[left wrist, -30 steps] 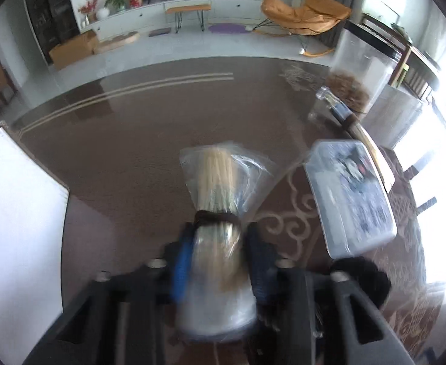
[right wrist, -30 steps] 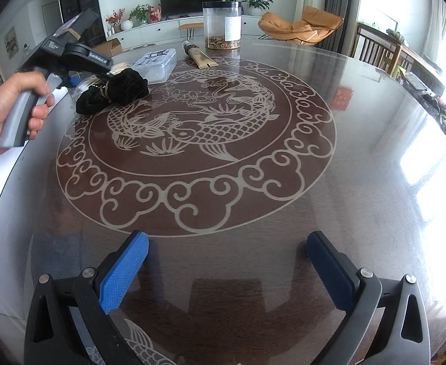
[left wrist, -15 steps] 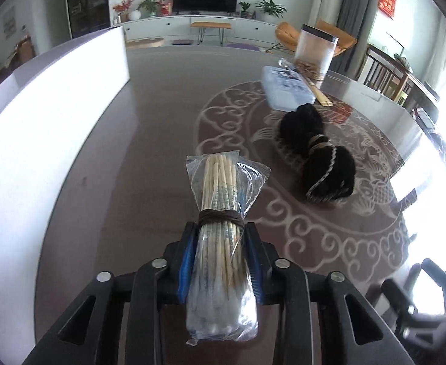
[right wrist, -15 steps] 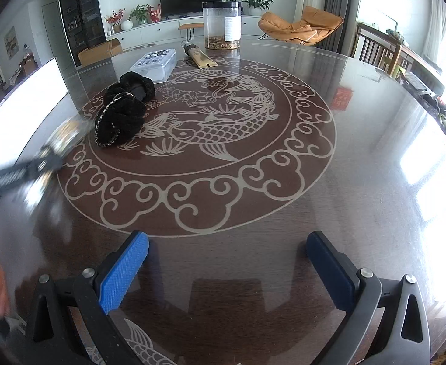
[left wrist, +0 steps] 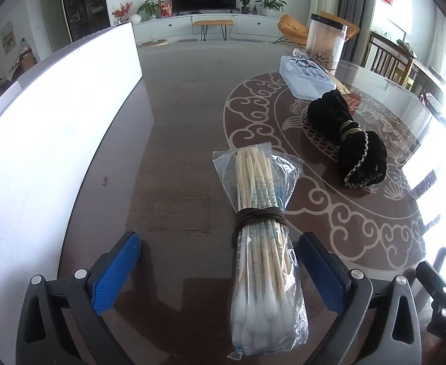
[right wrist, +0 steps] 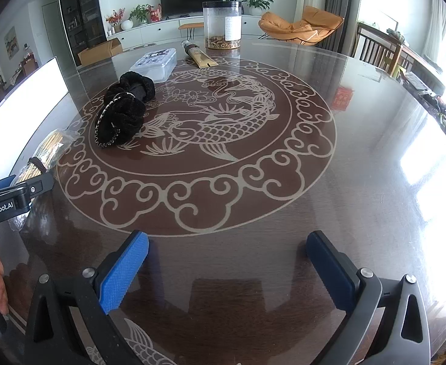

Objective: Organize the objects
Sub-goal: 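Grasp the bagged cotton swab bundle with the left gripper while the right gripper grasps the black plush bundle, then lift the cotton swab bundle with the left gripper while the right gripper lifts the black plush bundle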

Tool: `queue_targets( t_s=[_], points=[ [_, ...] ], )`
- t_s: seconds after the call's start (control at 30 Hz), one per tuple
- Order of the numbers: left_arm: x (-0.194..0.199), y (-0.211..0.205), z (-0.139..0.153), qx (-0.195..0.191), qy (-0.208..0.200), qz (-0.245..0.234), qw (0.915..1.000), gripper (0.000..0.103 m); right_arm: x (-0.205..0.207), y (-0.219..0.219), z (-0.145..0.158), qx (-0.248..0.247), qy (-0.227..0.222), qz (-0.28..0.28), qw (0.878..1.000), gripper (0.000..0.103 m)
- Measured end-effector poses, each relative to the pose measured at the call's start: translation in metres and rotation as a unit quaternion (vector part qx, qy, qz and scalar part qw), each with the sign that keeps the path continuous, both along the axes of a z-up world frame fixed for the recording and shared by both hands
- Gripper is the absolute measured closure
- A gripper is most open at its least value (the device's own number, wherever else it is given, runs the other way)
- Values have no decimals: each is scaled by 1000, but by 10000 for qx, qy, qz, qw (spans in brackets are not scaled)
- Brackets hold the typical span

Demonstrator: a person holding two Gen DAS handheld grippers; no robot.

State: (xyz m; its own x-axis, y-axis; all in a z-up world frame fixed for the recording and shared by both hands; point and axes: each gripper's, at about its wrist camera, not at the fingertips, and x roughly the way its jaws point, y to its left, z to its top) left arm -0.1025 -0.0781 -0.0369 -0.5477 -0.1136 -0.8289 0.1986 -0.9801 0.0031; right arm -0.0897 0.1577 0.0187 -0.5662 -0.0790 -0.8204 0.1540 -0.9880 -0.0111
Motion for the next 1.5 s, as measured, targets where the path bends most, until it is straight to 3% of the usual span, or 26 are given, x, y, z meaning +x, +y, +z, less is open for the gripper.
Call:
queue_targets(
  t_s=[0.17, 0.23, 0.33, 0.43, 0.53, 0.6, 0.63, 0.77, 1.03, 1.1, 1.17, 1.27, 1.5],
  points=[
    [0, 0, 0, -11, 17, 12, 10000, 0, -19, -8, 2, 4, -212, 243, 9995, 0],
    [0, 0, 0, -11, 17, 11, 10000, 0, -34, -18, 13, -182, -88, 376, 9991, 1],
    [0, 0, 0, -10, 17, 9, 10000, 0, -59, -49, 44, -432, 316, 806, 9953, 1],
    [-1, 0, 0, -8, 19, 8, 10000, 0, -95, -87, 53, -579, 66, 1153, 9916, 2],
    [-1, 0, 0, -8, 19, 6, 10000, 0, -124, -118, 36, -465, -469, 1362, 9885, 19],
    [-1, 0, 0, -8, 18, 5, 10000, 0, -132, -130, 19, -212, -765, 1464, 9860, 42],
    [-1, 0, 0, -8, 17, 4, 10000, 0, -133, -131, 14, -86, -813, 1459, 9859, 59],
    [0, 0, 1, -8, 18, 1, 10000, 0, -116, -106, 19, -149, -546, 1260, 9904, 66],
    [0, 1, 1, -16, 17, -10, 10000, 0, -11, -13, 14, 8, 31, 487, 9988, 62],
    [0, 1, 1, -15, 17, -12, 10000, 0, 2, -4, 11, 25, 157, 310, 9994, 45],
    [-1, 1, 1, -21, 16, -13, 10000, 0, 1, 0, 7, -10, 133, 132, 9998, 10],
    [-1, 1, 0, -16, 16, -12, 10000, 0, -5, -4, 2, -6, -5, 25, 10000, 0],
    [-1, 0, 1, -18, 17, -14, 10000, 0, -9, -5, -2, 2, -28, 10, 10000, 0]
  ],
)
